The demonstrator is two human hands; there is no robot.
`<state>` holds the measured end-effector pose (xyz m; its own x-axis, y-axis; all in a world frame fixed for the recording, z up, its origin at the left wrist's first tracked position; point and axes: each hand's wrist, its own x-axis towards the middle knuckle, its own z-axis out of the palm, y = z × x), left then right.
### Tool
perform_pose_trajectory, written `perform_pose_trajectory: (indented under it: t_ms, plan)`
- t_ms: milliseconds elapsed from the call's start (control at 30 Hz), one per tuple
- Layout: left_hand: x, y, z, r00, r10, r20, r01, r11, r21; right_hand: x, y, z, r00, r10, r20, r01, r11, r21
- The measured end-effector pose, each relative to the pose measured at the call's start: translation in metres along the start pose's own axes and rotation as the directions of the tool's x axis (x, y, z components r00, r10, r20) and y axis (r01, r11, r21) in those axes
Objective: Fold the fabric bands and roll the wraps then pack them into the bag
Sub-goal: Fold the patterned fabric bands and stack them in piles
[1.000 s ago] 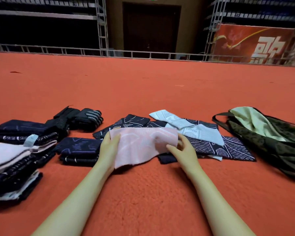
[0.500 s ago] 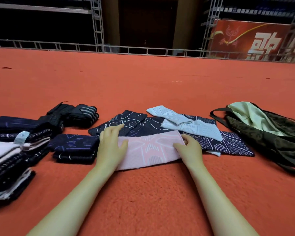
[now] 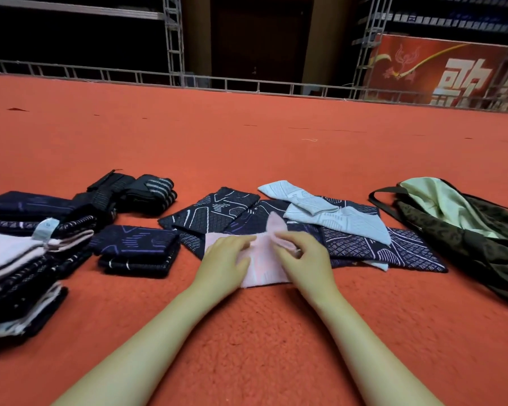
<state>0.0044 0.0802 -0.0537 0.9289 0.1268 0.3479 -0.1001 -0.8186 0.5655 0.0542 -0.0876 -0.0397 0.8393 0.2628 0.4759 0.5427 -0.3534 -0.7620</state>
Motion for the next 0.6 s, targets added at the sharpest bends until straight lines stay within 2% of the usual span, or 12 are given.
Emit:
perform_pose_trajectory:
  t_ms: [100, 233, 333, 467, 600]
  plan:
    - [0.002, -0.001, -0.004, 0.991, -0.107, -0.079, 0.090, 0.977, -0.191, -0.005, 0.003, 0.011, 0.985, -0.105, 0.140, 0.123, 0.984, -0.126]
    - [0.003, 0.001, -0.003, 0.988, -0.127, -0.091, 0.105, 0.972, -0.211, -0.004, 0.000, 0.006, 0.971, -0.108, 0.211, 0.136, 0.983, -0.123]
    - [0.003, 0.001, -0.001, 0.992, -0.082, -0.098, 0.066, 0.986, -0.154, -0.004, -0.004, 0.002, 0.947, -0.067, 0.313, 0.111, 0.986, -0.126]
    - [0.001, 0.000, 0.002, 0.999, -0.021, -0.048, 0.023, 0.999, 0.043, -0.003, 0.009, 0.007, 0.956, -0.119, 0.268, 0.202, 0.931, -0.305]
    - [0.002, -0.002, 0.004, 1.000, 0.003, -0.022, -0.001, 0.993, 0.115, -0.002, 0.009, 0.005, 0.945, 0.027, 0.325, 0.070, 0.957, -0.283]
